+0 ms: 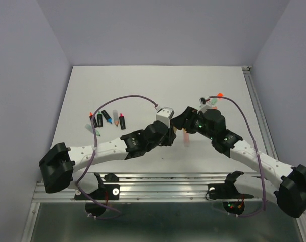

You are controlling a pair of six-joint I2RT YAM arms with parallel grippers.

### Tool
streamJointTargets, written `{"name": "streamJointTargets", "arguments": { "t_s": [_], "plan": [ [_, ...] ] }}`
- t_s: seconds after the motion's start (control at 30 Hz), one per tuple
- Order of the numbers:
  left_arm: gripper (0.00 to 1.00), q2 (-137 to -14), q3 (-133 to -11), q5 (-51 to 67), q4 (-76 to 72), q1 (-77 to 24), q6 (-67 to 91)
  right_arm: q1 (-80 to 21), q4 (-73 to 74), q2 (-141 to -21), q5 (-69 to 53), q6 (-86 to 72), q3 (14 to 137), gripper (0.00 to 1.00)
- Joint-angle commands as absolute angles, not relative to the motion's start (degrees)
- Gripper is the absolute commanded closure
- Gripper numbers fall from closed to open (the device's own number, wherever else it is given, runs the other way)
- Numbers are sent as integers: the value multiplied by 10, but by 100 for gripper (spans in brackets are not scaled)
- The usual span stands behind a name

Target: Open the pen caps

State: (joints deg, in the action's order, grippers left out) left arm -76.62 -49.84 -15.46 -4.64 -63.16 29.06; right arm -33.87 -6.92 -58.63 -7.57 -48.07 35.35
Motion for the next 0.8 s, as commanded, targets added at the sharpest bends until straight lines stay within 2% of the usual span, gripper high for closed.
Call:
{"name": "streamJointTargets", "arguments": {
  "t_s": [0.0, 0.1, 0.23, 0.33, 0.47, 0.5, 0.53, 0.57, 0.77],
  "plan": [
    [100, -743, -490, -175, -74, -640, 298, -383, -89, -613, -4, -481, 408, 25],
    [100, -737, -485, -177, -76, -646, 300, -405, -89, -622, 39, -489, 413, 33],
    [100, -723, -477, -179, -76, -653, 301, -434, -71, -631, 97, -490, 427, 38],
    [100, -715, -471, -180, -77, -656, 302, -440, -64, -631, 111, -492, 429, 48],
    [100, -700, -462, -187, -78, -656, 308, -445, -48, -626, 134, -503, 427, 78],
    [100, -698, -461, -187, -78, -656, 311, -445, -42, -624, 138, -504, 430, 91],
    [100, -695, -460, -190, -78, -657, 311, -445, -40, -624, 143, -506, 430, 92],
    [100, -685, -456, -186, -78, -657, 315, -445, -32, -621, 160, -510, 430, 99],
    [100, -648, -419, -139, -105, -671, 332, -443, -28, -613, 262, -491, 453, 99]
  ]
}}
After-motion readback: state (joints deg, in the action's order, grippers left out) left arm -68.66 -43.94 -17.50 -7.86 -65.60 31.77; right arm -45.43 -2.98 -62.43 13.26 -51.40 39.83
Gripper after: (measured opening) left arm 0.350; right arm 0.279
